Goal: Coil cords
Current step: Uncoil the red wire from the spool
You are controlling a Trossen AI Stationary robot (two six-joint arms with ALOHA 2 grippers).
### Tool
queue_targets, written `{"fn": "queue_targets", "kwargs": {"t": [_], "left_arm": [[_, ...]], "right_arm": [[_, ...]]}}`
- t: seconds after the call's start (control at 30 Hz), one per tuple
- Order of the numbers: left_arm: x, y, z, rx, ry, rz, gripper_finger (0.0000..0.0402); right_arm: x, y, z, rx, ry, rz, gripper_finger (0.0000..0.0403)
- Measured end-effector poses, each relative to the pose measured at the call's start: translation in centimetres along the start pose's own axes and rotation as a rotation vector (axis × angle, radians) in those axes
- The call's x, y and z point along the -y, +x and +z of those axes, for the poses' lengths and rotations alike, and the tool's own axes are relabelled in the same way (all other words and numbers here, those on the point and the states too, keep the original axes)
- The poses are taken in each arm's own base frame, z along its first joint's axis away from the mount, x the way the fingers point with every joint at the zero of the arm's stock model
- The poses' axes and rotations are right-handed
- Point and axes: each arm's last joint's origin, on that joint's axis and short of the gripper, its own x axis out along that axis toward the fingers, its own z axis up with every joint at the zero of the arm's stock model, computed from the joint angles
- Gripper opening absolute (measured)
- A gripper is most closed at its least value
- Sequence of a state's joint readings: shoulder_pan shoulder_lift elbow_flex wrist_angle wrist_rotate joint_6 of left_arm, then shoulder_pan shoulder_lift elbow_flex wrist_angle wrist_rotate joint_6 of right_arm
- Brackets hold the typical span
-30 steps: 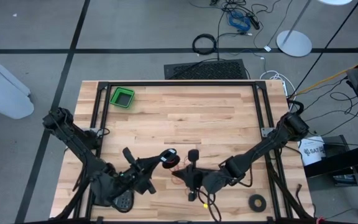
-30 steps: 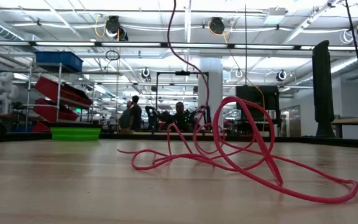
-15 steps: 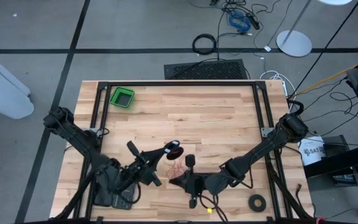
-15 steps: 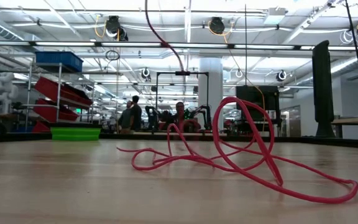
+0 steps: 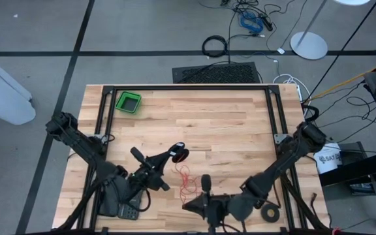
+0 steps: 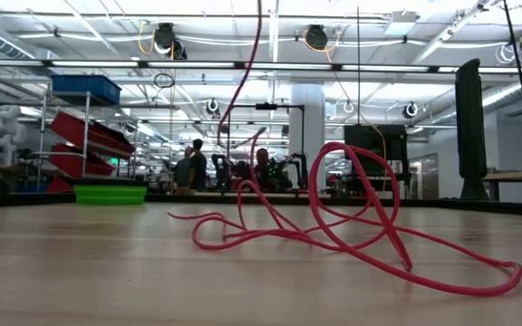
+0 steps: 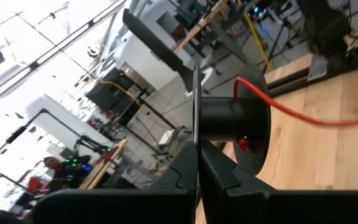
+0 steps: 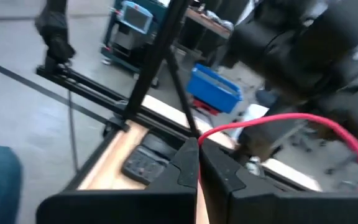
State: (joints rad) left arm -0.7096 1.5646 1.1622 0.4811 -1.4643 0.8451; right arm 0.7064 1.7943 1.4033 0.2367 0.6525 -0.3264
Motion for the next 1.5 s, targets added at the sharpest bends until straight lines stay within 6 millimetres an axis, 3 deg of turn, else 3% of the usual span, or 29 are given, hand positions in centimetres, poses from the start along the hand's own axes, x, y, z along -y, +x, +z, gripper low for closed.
{"fn": "queue_targets", "kwargs": {"t": [0.23, 0.53, 0.73, 1.17, 1.5], "left_arm": [[0.2, -0.5, -0.3, -0.039, 0.059, 0.027, 0.0004], [0.4, -1.7, -0.4, -0.047, 0.109, 0.032, 0.0004], [0.7, -2.2, -0.7, -0.037, 0.167, 0.022, 0.0004], [1.1, -4.9, -0.5, 0.068, 0.242, -0.073, 0.0004], [1.3, -4.1, -0.3, 0.156, 0.418, -0.134, 0.0004]], "right_arm": [[-1.1, -2.3, 2.3, -0.089, -0.105, -0.205, 0.0], [-1.7, -4.1, 2.0, -0.243, -0.236, -0.471, 0.0], [0.0, -5.7, 2.1, -0.281, -0.202, -0.533, 0.0], [3.9, -9.8, -3.0, -0.413, -0.042, -0.627, 0.0], [4.7, -9.0, -7.1, -0.512, -0.021, -0.675, 0.0]]}}
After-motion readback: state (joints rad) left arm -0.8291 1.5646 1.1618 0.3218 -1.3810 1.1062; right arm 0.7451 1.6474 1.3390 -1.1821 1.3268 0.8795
